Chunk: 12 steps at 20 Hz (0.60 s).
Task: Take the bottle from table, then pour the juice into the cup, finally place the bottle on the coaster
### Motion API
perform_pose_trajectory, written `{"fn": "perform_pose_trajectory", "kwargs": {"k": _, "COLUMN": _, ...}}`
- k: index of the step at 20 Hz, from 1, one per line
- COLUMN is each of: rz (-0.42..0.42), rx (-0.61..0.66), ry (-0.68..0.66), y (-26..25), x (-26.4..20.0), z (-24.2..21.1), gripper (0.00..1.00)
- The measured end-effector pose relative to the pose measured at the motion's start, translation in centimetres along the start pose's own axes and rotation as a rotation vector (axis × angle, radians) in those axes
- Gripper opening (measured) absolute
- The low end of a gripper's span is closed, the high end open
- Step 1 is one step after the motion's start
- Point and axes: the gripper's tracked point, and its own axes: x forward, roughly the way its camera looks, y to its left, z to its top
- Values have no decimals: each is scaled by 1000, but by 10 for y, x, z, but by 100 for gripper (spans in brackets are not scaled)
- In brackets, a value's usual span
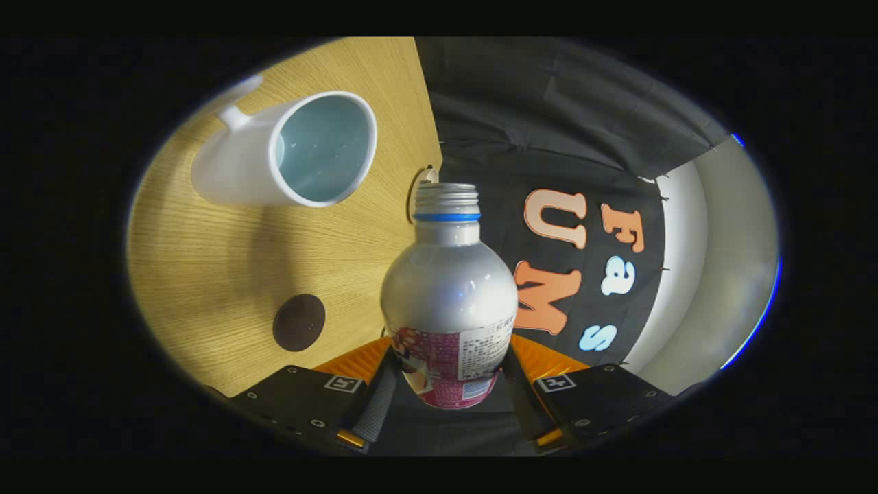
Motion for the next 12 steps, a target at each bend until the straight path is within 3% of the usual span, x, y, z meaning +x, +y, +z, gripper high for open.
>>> {"fn": "perform_pose_trajectory", "kwargs": {"k": 12, "rz": 6, "rx": -49, "ry": -6, "y": -4, "x": -2, "z": 3, "gripper": 76}}
